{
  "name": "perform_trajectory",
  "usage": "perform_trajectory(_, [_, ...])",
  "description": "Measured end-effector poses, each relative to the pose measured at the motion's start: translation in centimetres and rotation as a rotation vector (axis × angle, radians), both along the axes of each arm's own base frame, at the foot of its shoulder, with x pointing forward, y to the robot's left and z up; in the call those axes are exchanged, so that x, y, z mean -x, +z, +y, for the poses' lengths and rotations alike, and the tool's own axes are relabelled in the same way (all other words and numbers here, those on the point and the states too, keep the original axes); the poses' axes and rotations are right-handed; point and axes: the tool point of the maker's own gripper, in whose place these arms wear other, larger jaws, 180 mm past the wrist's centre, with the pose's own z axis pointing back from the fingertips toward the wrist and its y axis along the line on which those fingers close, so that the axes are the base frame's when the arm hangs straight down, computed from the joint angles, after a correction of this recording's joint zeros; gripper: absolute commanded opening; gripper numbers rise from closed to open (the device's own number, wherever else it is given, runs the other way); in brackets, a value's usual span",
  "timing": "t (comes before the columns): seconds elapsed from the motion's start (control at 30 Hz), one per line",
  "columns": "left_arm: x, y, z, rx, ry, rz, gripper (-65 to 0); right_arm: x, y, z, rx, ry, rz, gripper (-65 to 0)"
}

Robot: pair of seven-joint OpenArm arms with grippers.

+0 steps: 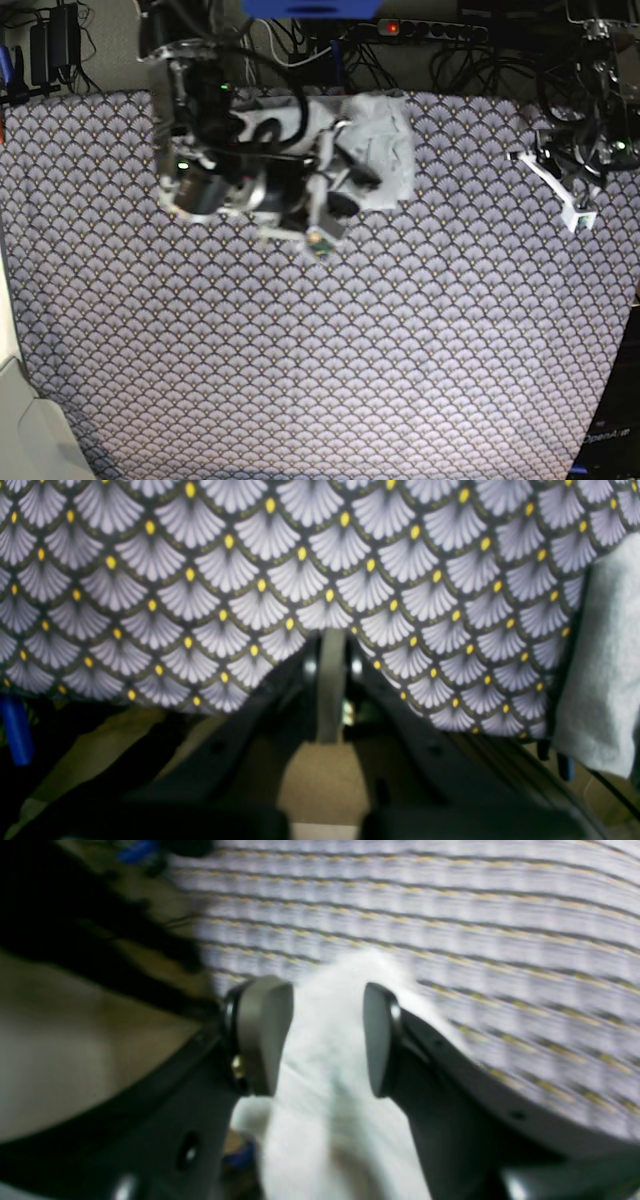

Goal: Fold the T-shirt properly
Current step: 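Release the shirt and withdraw the right gripper from the bundle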

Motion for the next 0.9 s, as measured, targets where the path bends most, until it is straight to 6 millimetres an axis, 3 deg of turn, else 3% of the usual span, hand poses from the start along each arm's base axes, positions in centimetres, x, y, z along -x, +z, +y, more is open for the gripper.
perform_trajectory(0.1, [-0.2, 1.0, 3.1, -0.089, 0.057, -0.022, -64.8, 0.0, 0.2, -1.9, 0.022, -0.030, -0.022, -37.3])
perform_trajectory(0.23, [-0.6, 2.5, 5.8, -0.147, 0.130, -0.058, -64.8, -1.3, -0.9, -6.1, 0.091, -0.119, -0.019, -37.3])
perform_trajectory(0.33, [-1.2, 3.9, 8.0, -0.195, 0.186, -0.103, -64.8, -1.4, -1.4, -8.2, 0.110, -0.165, -0.004, -37.3])
perform_trajectory(0.53, [-0.7, 4.8, 9.8, -0.225, 0.246, -0.113, -64.8, -2.1, -2.1, -14.4, 0.182, -0.309, -0.001, -37.3])
perform_trajectory(0.63, [-0.7, 4.8, 9.8, -0.223, 0.250, -0.115, -64.8, -0.4, -3.6, -15.4, 0.197, -0.336, 0.062, -37.3])
perform_trajectory(0.9, [-0.5, 4.0, 8.9, -0.191, 0.254, -0.109, -64.8, 0.6, -4.5, -15.4, 0.182, -0.348, 0.096, -37.3])
